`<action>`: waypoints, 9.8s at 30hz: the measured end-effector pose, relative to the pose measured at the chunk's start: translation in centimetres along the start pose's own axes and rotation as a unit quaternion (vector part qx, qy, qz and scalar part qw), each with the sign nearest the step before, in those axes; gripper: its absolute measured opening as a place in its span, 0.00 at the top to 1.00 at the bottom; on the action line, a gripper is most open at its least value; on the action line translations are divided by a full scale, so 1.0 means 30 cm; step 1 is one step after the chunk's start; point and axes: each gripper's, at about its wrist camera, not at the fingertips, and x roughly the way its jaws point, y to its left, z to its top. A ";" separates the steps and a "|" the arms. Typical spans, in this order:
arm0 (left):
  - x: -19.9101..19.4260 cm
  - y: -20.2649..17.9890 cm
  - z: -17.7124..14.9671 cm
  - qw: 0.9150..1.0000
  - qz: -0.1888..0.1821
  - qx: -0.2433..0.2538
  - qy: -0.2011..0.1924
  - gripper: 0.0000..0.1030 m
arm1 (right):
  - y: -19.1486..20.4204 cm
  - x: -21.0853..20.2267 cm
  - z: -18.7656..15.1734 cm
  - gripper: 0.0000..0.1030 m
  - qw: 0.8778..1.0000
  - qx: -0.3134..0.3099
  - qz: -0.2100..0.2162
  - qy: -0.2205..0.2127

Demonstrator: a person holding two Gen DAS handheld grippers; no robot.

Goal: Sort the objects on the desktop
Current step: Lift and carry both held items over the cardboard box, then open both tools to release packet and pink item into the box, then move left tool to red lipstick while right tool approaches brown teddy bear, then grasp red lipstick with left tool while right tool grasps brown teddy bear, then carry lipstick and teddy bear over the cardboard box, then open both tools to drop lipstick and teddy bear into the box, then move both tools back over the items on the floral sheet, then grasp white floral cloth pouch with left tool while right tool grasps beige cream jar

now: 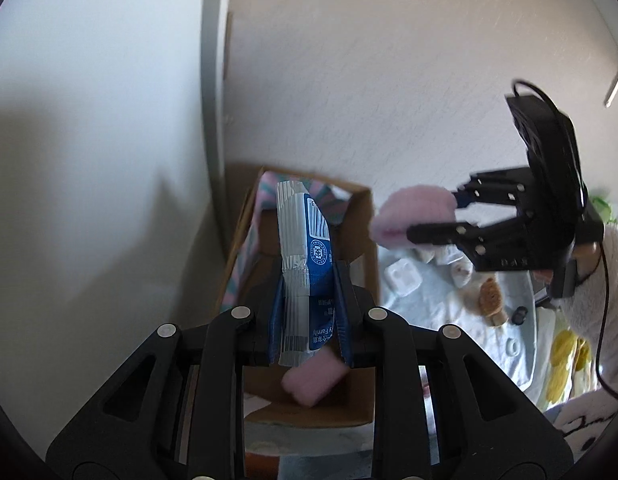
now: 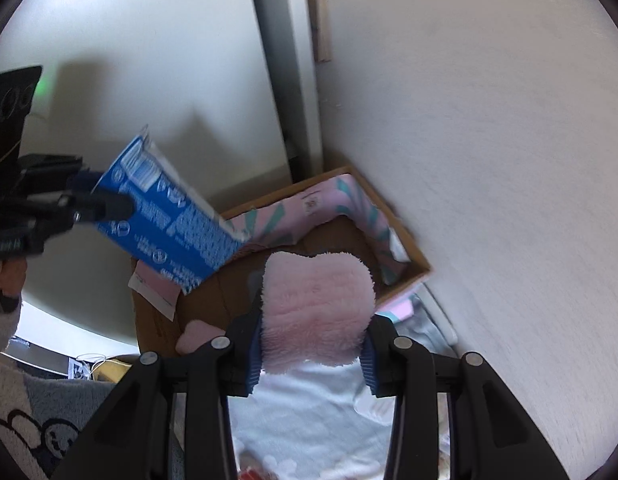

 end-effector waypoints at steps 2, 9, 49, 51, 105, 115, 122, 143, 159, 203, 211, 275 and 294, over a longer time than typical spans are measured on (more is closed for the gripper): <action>0.008 0.004 -0.021 1.000 0.001 -0.004 0.004 0.81 | 0.012 0.048 0.021 0.65 1.000 -0.004 0.004 0.008; 0.048 -0.010 -0.087 1.000 0.007 0.001 0.021 0.81 | 0.004 0.165 0.063 0.65 1.000 0.003 0.019 0.021; 0.210 0.015 -0.114 0.997 0.058 0.027 0.040 0.00 | -0.066 0.180 0.020 0.26 0.997 0.074 0.007 0.001; 0.187 0.000 -0.113 0.997 0.059 0.031 0.038 0.00 | -0.074 0.141 0.016 0.26 0.997 0.074 0.000 0.001; 0.522 -0.713 -0.577 0.900 -0.166 0.376 0.145 0.08 | -0.336 -0.316 -0.955 0.26 0.909 0.390 -0.150 0.011; 0.579 -0.675 -0.641 0.894 -0.183 0.380 0.150 0.26 | -0.400 -0.180 -0.979 0.26 0.900 0.413 -0.133 0.035; 0.575 -0.678 -0.676 0.884 -0.189 0.401 0.150 0.38 | -0.414 -0.130 -0.976 0.26 0.899 0.416 -0.125 0.048; 0.557 -0.676 -0.652 0.886 -0.182 0.401 0.149 0.83 | -0.438 -0.145 -1.004 0.73 0.879 0.455 -0.135 0.040; 0.406 -0.567 -0.241 0.957 -0.146 0.213 0.131 0.83 | -0.325 -0.348 -0.812 0.73 0.905 0.399 -0.147 -0.014; 0.328 0.082 -0.135 0.990 -0.016 -0.016 0.143 0.83 | -0.051 0.275 0.094 0.73 0.985 0.170 0.020 0.032; 0.338 0.093 -0.117 0.989 -0.027 0.006 0.147 0.83 | -0.079 0.293 0.125 0.66 0.978 0.205 0.027 0.025; 0.813 -0.912 -0.245 0.986 -0.092 0.115 0.083 0.09 | -0.200 -0.220 -1.154 0.29 0.910 0.348 -0.223 -0.047; 0.947 -0.928 -0.267 0.989 -0.071 0.094 0.086 0.68 | -0.238 -0.119 -1.184 0.69 0.923 0.309 -0.228 -0.031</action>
